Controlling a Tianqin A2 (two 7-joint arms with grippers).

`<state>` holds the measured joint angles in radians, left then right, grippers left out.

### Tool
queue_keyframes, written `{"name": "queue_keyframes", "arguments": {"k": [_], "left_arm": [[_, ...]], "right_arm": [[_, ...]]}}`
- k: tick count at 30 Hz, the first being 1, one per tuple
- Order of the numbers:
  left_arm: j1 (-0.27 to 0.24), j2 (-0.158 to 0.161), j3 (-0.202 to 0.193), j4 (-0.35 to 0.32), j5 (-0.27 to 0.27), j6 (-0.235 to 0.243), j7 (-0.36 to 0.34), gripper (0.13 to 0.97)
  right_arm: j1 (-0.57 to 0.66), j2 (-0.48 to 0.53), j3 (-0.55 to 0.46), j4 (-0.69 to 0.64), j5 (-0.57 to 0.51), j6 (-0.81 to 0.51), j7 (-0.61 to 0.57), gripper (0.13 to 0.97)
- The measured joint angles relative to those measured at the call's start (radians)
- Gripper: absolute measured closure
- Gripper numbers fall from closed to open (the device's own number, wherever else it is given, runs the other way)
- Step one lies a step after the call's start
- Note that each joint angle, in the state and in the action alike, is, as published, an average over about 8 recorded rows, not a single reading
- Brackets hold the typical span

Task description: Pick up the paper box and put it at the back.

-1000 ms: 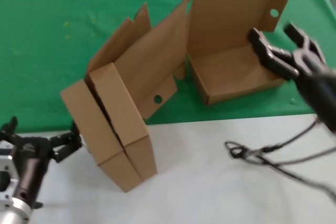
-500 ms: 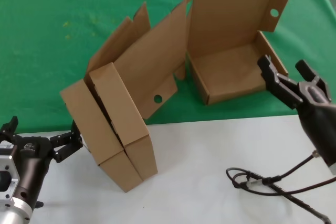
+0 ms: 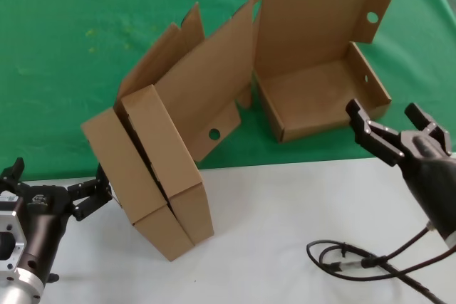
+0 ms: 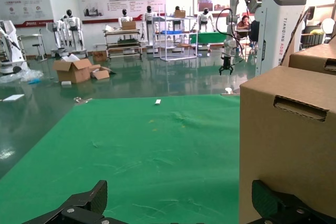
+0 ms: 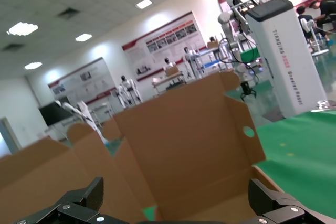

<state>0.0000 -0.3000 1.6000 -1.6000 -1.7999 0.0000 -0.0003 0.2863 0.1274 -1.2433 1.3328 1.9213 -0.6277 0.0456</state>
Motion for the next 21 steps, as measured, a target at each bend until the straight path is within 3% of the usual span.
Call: {"name": "queue_keyframes", "arguments": {"k": [21], "left_arm": [[0.0, 0.0, 0.0, 0.0, 0.0, 0.0, 0.001, 0.132]], "right_arm": [[-0.109, 0.066, -0.136, 0.102, -0.046, 0.239, -0.017, 0.129]]}}
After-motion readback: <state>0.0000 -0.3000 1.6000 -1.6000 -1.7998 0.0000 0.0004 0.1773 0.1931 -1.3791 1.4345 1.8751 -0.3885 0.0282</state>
